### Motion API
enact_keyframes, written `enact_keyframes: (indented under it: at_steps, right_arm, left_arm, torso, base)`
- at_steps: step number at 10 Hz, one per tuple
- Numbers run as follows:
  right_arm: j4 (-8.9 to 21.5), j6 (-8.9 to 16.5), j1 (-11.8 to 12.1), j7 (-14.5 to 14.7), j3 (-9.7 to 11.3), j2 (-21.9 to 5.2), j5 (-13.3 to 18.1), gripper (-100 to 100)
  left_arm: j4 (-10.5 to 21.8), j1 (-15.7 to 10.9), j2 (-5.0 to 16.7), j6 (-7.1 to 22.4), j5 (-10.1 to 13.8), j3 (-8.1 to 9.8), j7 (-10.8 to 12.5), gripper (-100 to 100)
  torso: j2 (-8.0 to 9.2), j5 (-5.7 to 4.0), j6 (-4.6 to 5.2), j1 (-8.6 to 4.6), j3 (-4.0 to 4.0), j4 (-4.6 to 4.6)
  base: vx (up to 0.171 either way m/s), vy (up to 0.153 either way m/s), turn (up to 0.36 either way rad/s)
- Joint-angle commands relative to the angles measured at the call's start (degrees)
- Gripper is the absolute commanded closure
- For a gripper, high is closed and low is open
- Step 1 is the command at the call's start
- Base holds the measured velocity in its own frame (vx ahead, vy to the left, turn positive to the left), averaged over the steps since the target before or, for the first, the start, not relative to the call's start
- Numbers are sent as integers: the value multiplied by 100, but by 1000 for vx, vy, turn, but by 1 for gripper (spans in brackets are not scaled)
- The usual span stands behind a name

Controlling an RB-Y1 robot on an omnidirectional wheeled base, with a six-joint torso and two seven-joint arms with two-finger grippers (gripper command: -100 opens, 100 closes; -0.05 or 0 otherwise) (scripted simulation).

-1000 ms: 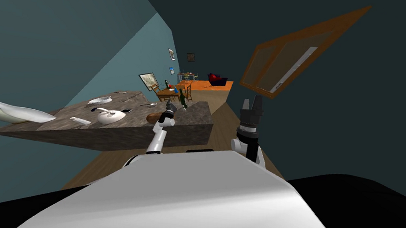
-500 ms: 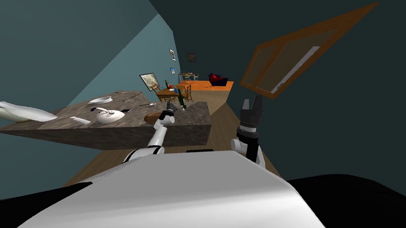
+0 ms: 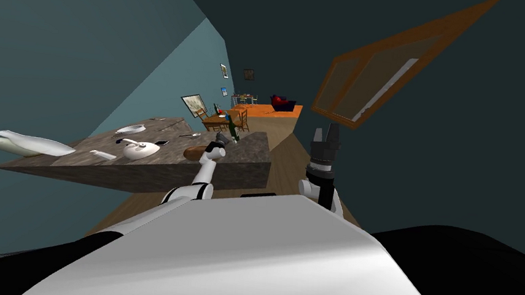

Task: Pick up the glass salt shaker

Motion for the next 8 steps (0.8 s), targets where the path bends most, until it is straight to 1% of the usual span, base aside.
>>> enact_keyframes:
  at_steps: [1,2,3,4,5,6,7,8]
  right_arm:
    - [0,0,0,0,0,0,0,0]
    - [0,0,0,0,0,0,0,0]
    - [0,0,0,0,0,0,0,0]
    - [0,0,0,0,0,0,0,0]
    - [0,0,0,0,0,0,0,0]
    - [0,0,0,0,0,0,0,0]
    - [0,0,1,0,0,0,0,0]
    - [0,0,0,0,0,0,0,0]
  left_arm:
    - [286,-286,74,141,165,118,118,-100]
    - [454,-311,74,141,165,118,118,-100]
    - [556,-311,74,141,165,118,118,-100]
    - [809,-567,132,279,318,237,227,-100]
    - [967,-567,132,279,318,237,227,-100]
    - [1136,-813,193,414,473,355,335,-100]
    - [1285,-813,193,414,473,355,335,-100]
    - [1405,-813,193,414,473,355,335,-100]
  torso:
    - [0,0,0,0,0,0]
    - [-5,0,-1,-2,-2,0]
    - [-4,0,0,-2,-2,-1]
    - [-2,1,0,3,-1,-1]
    - [-5,0,-1,-3,-3,0]
    - [-9,-1,0,-6,-5,-2]
    - [-13,-4,0,-18,-7,-2]
    - [-12,-3,0,-12,-7,-3]
  base:
    - [22,-41,49]
    - [20,-44,35]
    - [11,-25,-2]
    - [24,-48,53]
    - [35,-55,34]
    - [45,-91,48]
    - [39,-67,39]
    - [17,-14,-2]
